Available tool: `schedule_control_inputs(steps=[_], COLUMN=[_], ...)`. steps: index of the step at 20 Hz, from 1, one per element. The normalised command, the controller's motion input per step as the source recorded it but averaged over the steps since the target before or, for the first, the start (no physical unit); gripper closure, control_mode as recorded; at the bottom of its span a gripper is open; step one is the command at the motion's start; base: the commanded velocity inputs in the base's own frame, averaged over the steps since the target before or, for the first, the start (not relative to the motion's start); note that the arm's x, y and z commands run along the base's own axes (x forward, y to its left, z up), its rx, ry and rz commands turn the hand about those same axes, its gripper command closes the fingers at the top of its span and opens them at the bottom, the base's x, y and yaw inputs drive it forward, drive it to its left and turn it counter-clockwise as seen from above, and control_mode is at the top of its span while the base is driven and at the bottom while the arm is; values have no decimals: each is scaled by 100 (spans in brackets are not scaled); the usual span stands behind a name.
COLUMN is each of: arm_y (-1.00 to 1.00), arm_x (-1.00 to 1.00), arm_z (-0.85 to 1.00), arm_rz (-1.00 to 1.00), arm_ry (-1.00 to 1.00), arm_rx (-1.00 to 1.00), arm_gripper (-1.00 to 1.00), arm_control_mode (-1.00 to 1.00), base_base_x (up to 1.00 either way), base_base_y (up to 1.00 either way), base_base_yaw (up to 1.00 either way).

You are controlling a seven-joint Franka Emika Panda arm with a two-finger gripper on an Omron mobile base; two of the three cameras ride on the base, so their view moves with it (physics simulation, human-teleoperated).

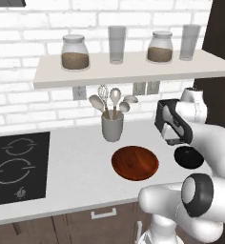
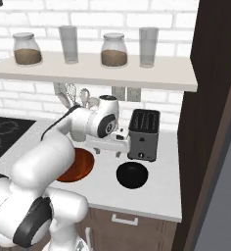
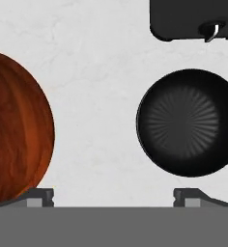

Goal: Pick up the bowls on the counter and stack them on top of one another in the open cabinet. Place the smaller bowl on top of the larger bowl.

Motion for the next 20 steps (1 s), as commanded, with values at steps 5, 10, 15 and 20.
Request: schedule_control_inputs(steps=[5,10,15,20], arm_y=[-90,-62,-77,-26], arm_x=[19,16,0,-17], arm_z=[-72,-66,-36,-2], arm_rz=[0,0,-2,0], arm_ry=[14,15,2,0], arm_rx=[1,0,3,1], arm_gripper=[-100,-100,-100,-100], arm_control_mode=[-100,-100,-100,-100], base_base_x=[0,0,0,0], base_base_y=[0,0,0,0], base_base_yaw=[0,0,0,0])
